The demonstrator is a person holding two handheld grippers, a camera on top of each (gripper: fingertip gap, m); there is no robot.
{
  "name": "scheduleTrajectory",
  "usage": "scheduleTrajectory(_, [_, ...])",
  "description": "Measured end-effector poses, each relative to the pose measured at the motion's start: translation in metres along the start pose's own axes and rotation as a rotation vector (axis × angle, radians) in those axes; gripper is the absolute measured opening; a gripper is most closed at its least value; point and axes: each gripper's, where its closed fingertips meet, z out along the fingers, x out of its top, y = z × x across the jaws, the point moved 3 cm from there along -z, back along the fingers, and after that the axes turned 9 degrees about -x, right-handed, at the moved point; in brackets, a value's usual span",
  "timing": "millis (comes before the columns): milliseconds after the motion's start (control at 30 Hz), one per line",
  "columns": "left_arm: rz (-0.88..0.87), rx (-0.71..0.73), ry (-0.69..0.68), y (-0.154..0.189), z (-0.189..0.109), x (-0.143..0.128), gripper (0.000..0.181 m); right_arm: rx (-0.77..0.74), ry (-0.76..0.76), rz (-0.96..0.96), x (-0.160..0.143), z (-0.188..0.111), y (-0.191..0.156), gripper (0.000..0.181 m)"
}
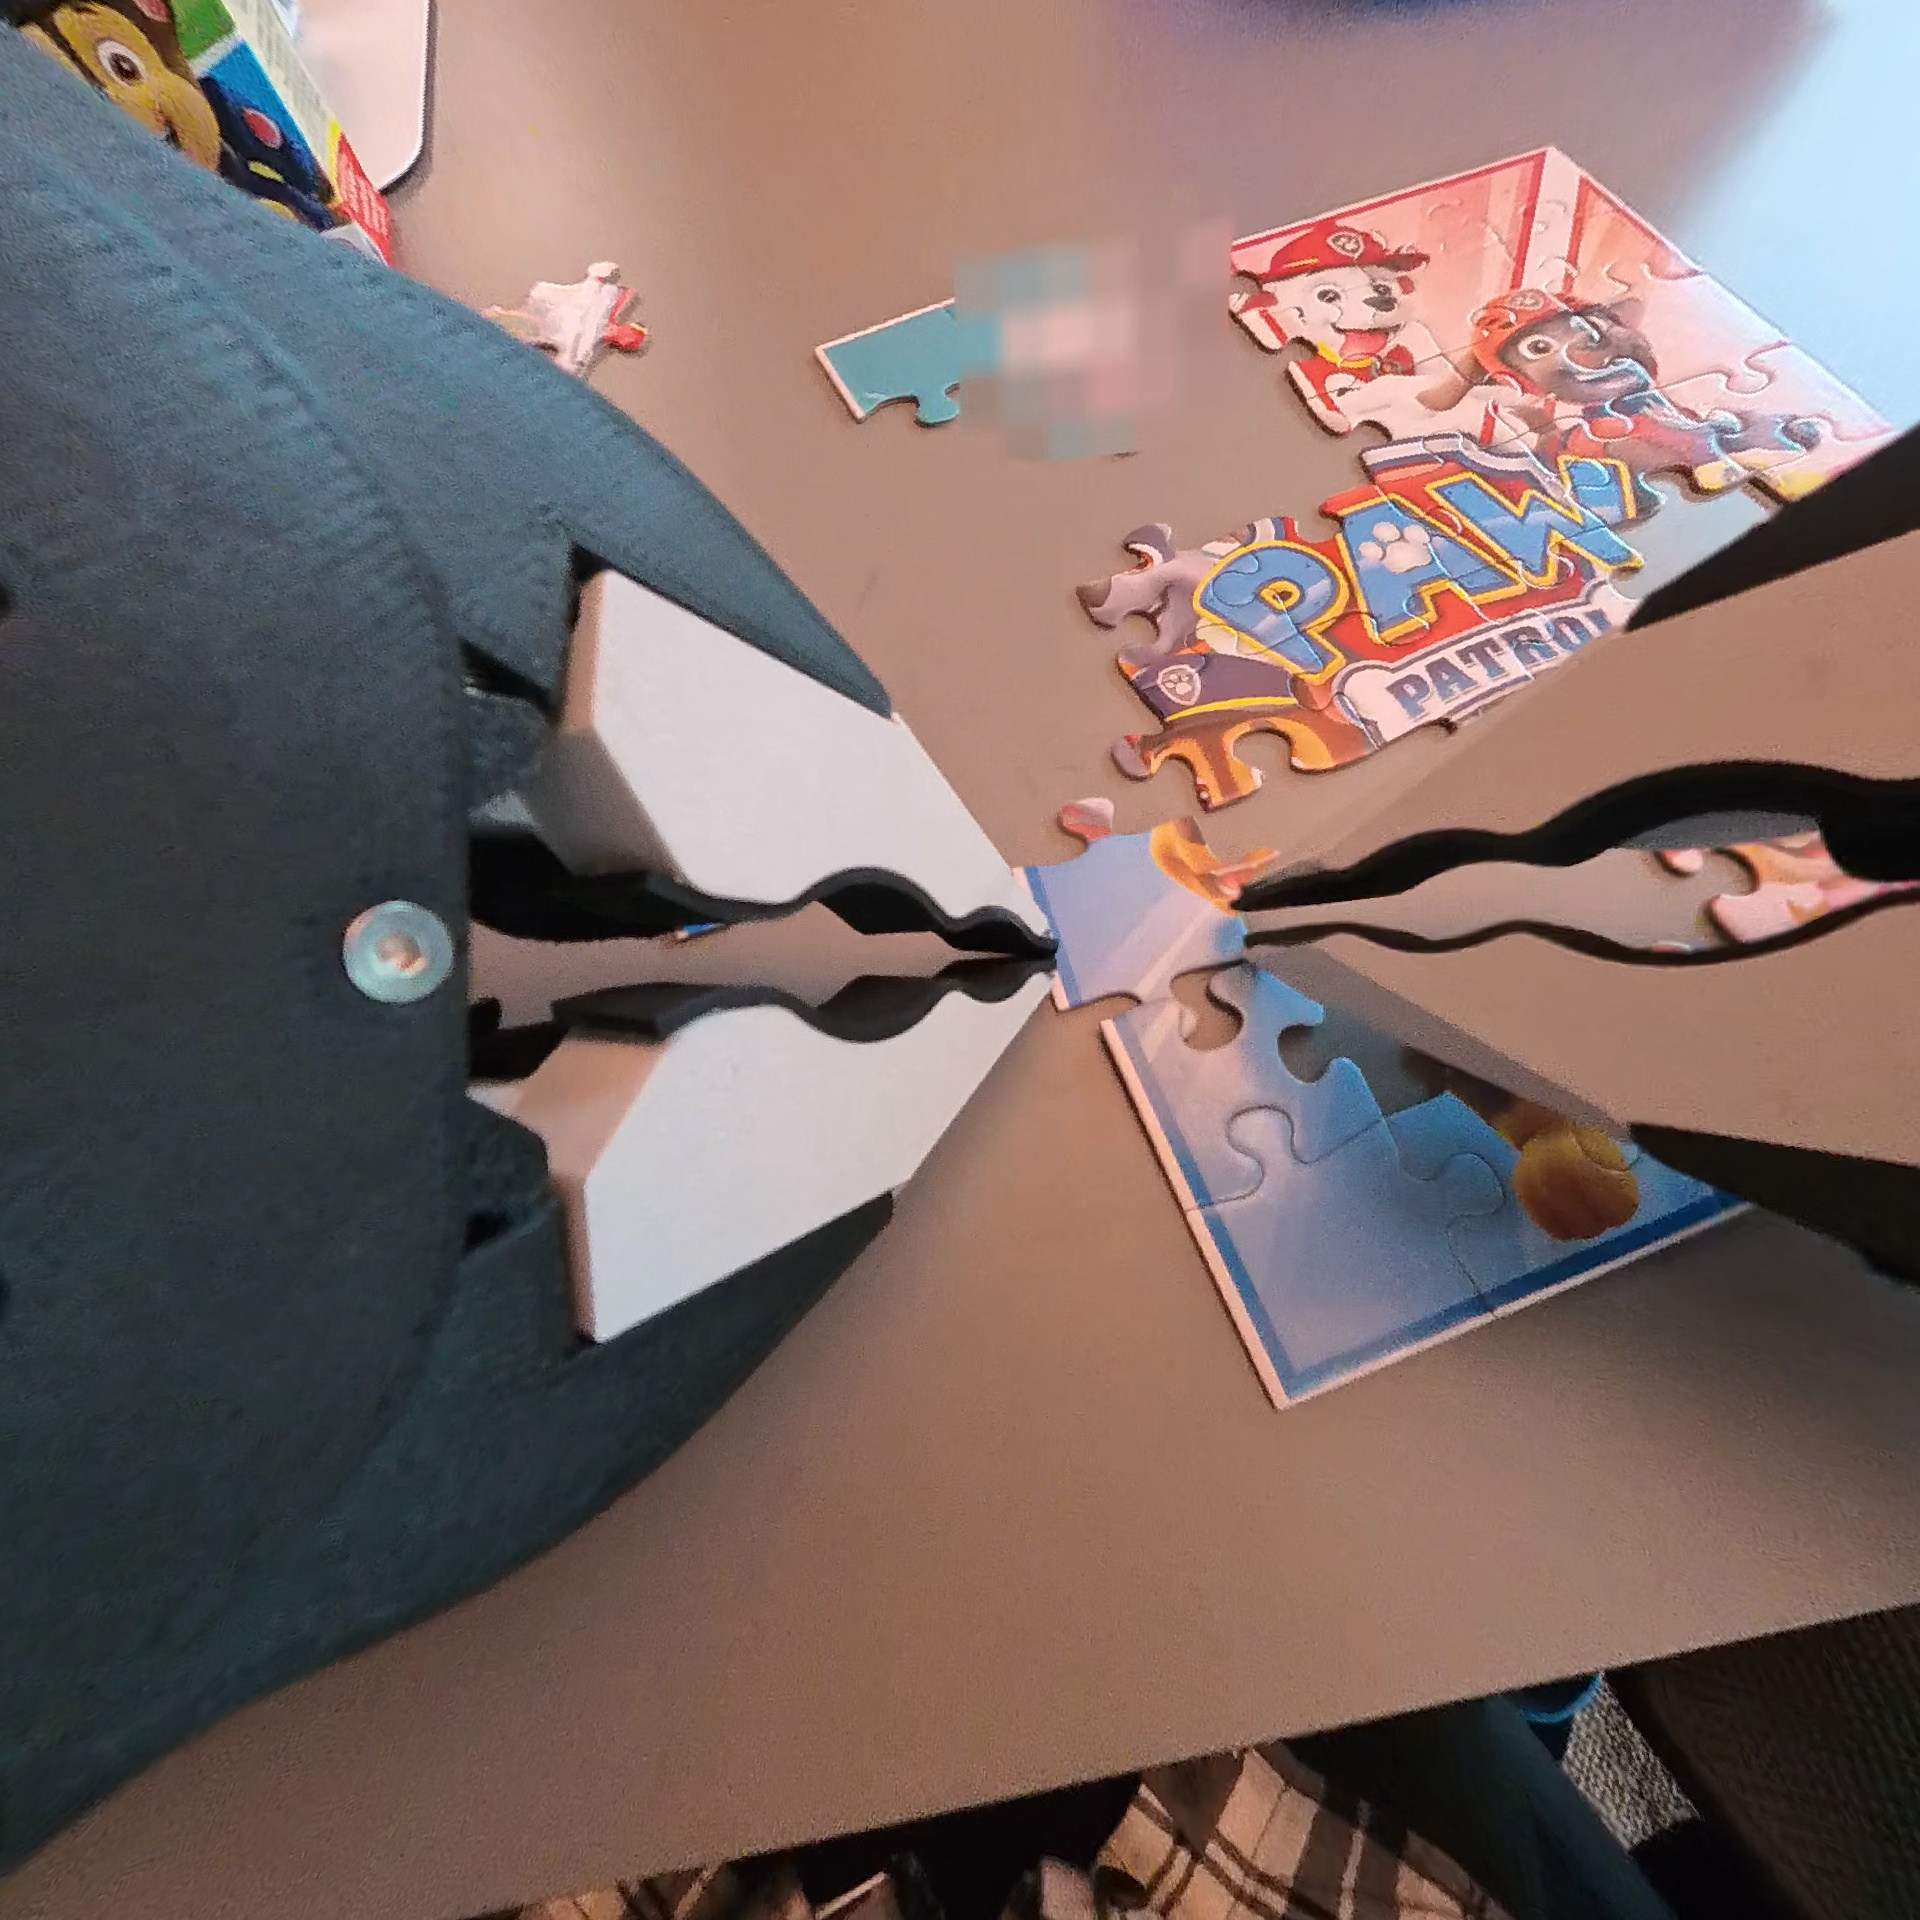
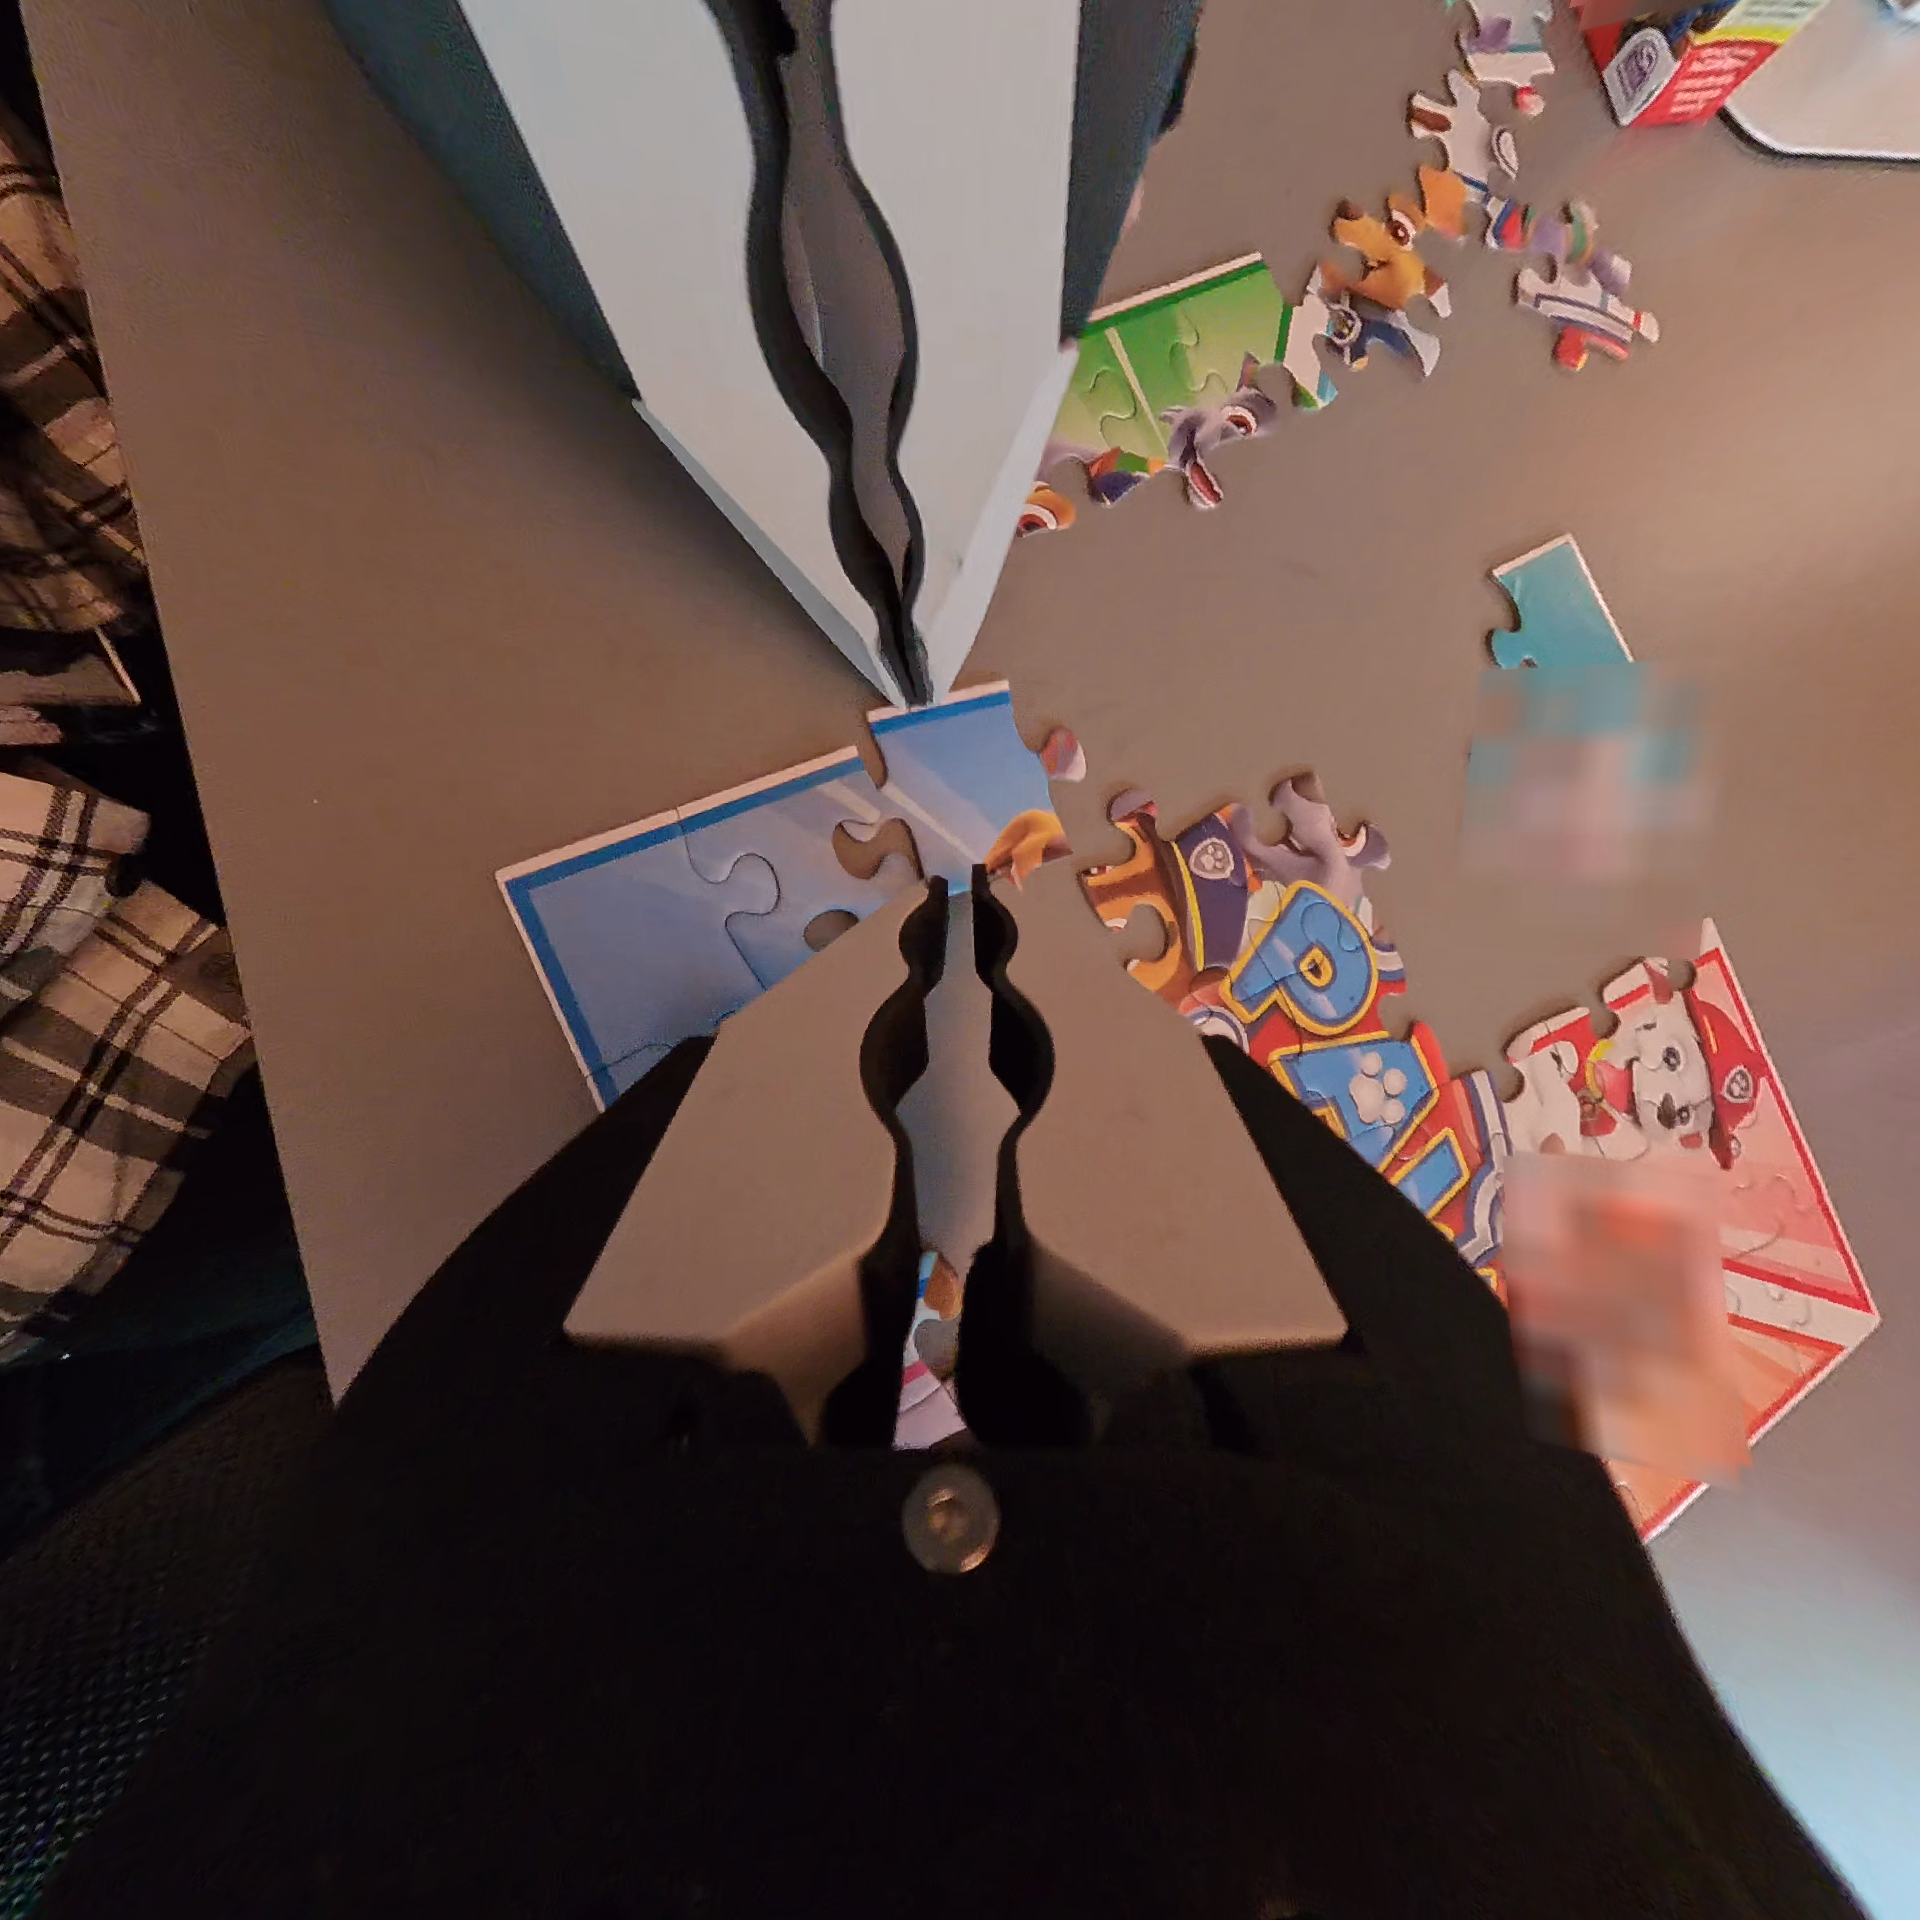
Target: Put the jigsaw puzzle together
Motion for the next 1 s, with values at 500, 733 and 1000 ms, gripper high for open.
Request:
scheduleTrajectory(500, [0.009, -0.016, 0.005, 0.001, 0.002, 0.005, 0.003, 0.002, 0.005, -0.009, 0.003, 0.002, 0.000, 0.000])
scheduleTrajectory(733, [-0.002, -0.045, 0.024, 0.003, 0.003, 0.009, 0.006, 0.013, -0.011, 0.011, 0.001, 0.004, 0.001, 0.000])
scheduleTrajectory(1000, [-0.034, -0.055, 0.057, 0.001, -0.002, 0.013, 0.009, 0.012, -0.014, 0.002, 0.002, 0.001, -0.001, 0.000])
